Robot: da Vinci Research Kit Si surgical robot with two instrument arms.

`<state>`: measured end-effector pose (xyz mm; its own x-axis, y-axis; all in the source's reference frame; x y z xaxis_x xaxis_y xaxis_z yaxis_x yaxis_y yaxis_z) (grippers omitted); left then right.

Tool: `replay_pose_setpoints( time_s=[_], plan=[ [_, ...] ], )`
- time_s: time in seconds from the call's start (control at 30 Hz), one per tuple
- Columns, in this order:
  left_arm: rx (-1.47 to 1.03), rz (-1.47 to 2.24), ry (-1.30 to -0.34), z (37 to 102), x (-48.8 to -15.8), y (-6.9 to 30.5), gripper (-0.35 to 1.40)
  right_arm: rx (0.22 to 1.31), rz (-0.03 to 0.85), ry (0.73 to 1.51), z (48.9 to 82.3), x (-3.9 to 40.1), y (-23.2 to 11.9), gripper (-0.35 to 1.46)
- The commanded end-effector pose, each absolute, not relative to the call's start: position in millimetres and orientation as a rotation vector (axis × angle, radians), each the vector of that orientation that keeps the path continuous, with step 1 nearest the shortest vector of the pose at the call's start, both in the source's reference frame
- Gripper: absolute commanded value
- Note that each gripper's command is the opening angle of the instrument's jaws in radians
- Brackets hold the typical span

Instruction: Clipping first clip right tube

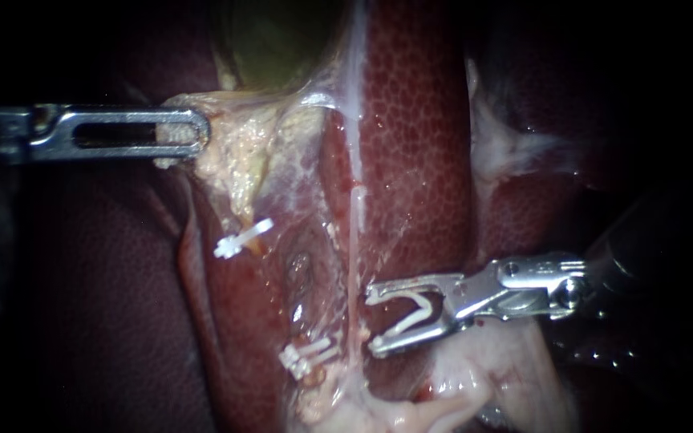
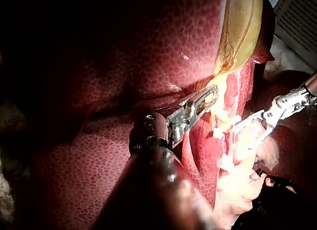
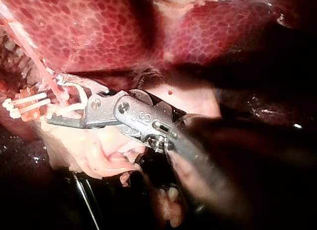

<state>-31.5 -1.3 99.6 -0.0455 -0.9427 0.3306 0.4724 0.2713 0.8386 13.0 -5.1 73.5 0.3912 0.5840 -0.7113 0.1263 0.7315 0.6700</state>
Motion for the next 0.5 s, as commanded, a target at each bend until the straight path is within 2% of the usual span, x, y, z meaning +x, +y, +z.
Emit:
replay_pose_setpoints(
  time_s=[0.03, 0.5],
  plan=[
    [0.569, -1.251, -1.07, 99.6, -31.6, -1.3, -0.35, 0.726, 0.324, 1.153, 73.7, 13.1, -5.3, 0.51],
    [0.569, -1.252, -1.07, 99.5, -31.6, -1.3, -0.35, 0.721, 0.342, 1.145, 75.9, 16.2, -6.8, 0.56]
  ],
)
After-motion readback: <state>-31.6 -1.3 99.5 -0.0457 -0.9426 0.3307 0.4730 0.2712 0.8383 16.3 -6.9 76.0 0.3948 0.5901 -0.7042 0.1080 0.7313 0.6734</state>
